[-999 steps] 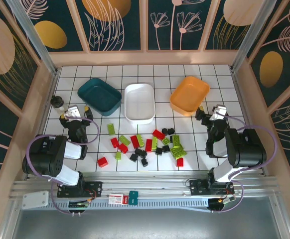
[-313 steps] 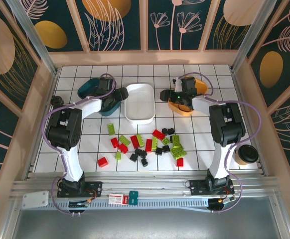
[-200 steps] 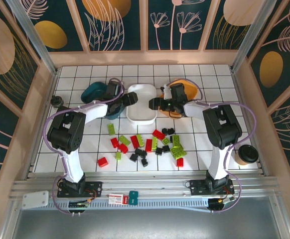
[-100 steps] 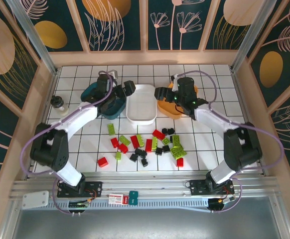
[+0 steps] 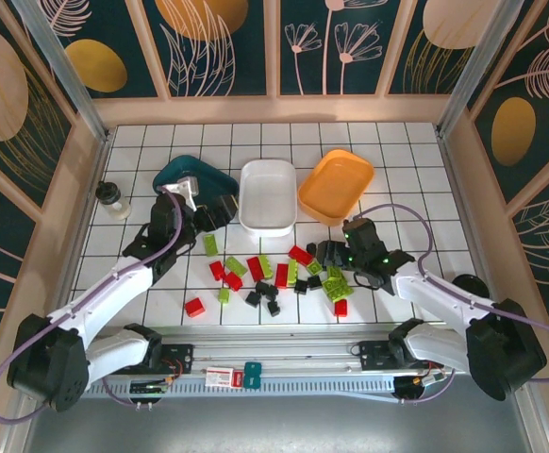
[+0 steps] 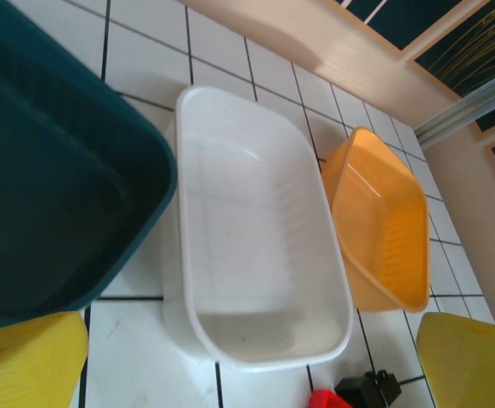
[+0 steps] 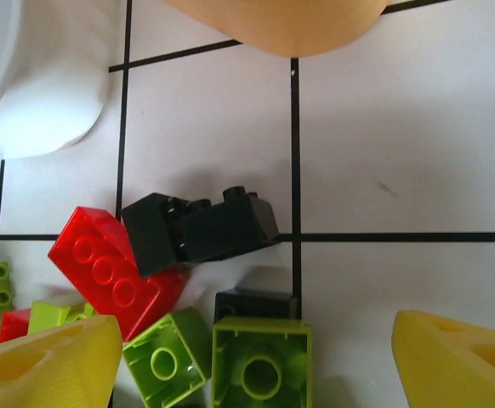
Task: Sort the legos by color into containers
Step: Pick up the lego from the bottom-center of the table, then place the lego in the container.
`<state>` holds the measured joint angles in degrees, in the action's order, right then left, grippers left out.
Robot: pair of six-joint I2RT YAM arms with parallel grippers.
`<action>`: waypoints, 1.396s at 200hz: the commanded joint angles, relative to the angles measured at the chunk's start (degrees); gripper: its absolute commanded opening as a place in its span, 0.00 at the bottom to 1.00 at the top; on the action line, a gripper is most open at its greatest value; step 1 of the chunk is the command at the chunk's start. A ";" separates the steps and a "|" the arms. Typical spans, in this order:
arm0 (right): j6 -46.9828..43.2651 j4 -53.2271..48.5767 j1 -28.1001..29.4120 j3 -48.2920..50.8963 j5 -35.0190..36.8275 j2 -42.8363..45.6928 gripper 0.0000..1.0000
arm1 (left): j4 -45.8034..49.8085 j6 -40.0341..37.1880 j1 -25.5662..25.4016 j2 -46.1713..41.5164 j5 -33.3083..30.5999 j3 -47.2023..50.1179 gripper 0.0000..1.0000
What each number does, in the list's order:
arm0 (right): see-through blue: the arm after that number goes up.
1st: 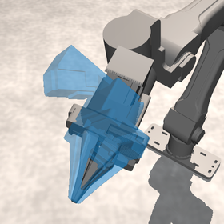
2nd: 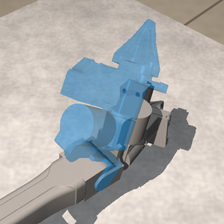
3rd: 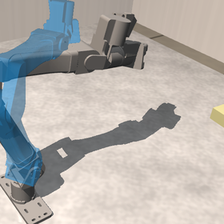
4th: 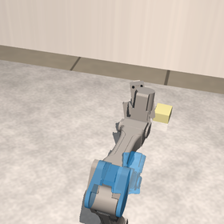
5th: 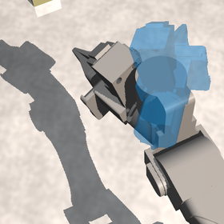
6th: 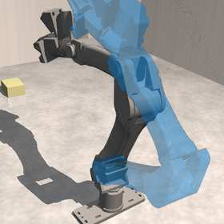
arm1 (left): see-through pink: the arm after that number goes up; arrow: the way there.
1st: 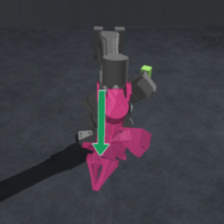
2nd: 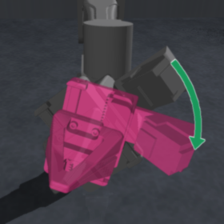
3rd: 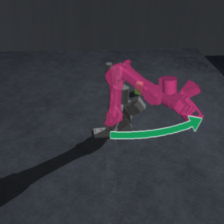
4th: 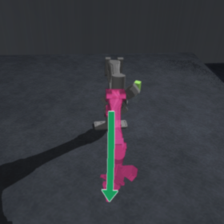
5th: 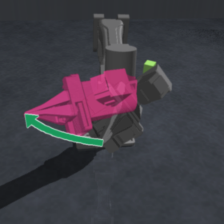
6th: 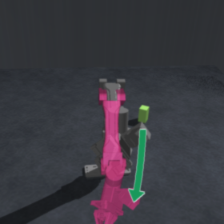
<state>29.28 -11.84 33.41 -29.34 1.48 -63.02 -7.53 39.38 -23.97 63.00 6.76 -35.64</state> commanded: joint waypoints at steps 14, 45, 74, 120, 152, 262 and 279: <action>-0.33 0.76 0.66 -0.13 -2.86 -1.73 0.81 | -2.39 1.33 -0.12 -1.79 1.11 2.92 0.99; -1.48 1.19 0.66 -0.42 -3.06 -4.63 0.76 | -1.72 1.32 -0.20 -1.65 0.84 3.53 0.99; -2.14 2.02 0.69 -0.12 -5.52 -5.82 0.67 | -1.37 1.13 -0.20 -1.55 0.51 3.73 0.99; -2.47 1.87 0.66 -0.26 -5.46 -7.73 0.50 | -0.86 0.89 -0.18 -0.95 0.24 3.39 0.99; -2.73 0.81 0.69 -1.16 -4.57 -5.05 0.36 | -0.23 0.78 -0.23 -1.03 0.03 2.59 0.99; -10.88 8.79 -11.03 -30.73 -2.06 -24.58 0.25 | 2.68 5.80 -0.15 -5.27 -6.47 4.63 0.99; -10.86 9.37 -12.78 -34.73 -2.68 -30.86 0.25 | 4.34 5.76 -0.20 -7.44 -8.57 5.11 0.99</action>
<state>20.18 -4.60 22.63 -59.83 -1.50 -86.94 -6.28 43.66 -23.97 58.61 2.11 -31.27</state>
